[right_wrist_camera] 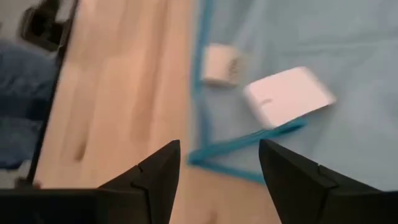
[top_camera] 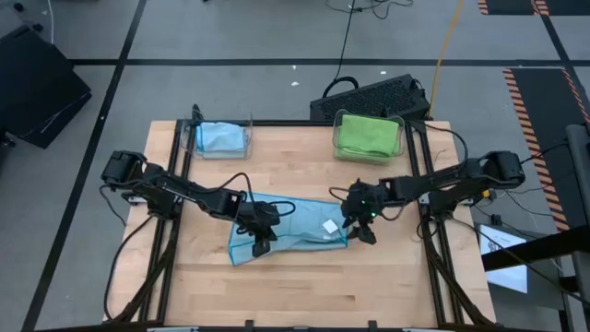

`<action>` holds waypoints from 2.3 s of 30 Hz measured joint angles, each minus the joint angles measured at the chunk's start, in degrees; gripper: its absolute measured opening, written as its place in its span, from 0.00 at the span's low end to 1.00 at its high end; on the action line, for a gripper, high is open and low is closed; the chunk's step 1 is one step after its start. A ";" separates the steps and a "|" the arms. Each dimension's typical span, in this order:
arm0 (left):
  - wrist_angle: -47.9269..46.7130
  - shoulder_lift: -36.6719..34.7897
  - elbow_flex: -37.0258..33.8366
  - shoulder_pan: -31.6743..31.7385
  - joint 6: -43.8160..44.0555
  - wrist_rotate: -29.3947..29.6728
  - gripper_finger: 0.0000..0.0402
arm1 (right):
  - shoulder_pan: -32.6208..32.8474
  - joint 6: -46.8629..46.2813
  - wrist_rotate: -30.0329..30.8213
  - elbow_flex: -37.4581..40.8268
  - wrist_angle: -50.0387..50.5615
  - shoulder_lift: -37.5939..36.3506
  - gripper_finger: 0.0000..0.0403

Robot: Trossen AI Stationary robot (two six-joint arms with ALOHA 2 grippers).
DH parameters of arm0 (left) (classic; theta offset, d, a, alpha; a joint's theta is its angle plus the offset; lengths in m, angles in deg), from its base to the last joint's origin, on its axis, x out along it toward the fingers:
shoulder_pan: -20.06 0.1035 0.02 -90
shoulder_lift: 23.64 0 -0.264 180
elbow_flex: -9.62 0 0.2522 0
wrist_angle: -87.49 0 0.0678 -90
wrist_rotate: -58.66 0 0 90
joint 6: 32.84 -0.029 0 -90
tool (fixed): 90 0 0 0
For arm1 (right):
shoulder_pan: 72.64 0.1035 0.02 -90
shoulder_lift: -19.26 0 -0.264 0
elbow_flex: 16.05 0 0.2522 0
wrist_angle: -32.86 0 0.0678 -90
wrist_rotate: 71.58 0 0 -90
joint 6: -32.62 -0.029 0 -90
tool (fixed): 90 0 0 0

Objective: Sort microfiber towel by color & place in baskets
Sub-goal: Fold the blue towel

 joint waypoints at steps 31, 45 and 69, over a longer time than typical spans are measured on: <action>-0.75 0.04 0.00 0.07 1.28 -0.72 0.01 | 13.91 2.81 21.23 4.69 -13.95 1.84 0.31; -0.75 0.07 0.00 0.07 1.26 -0.83 0.01 | 13.78 4.95 22.64 4.65 -15.15 5.04 0.20; -4.39 -4.81 0.00 -1.41 21.61 1.73 0.27 | 14.76 -6.11 22.55 4.53 -9.84 0.69 0.00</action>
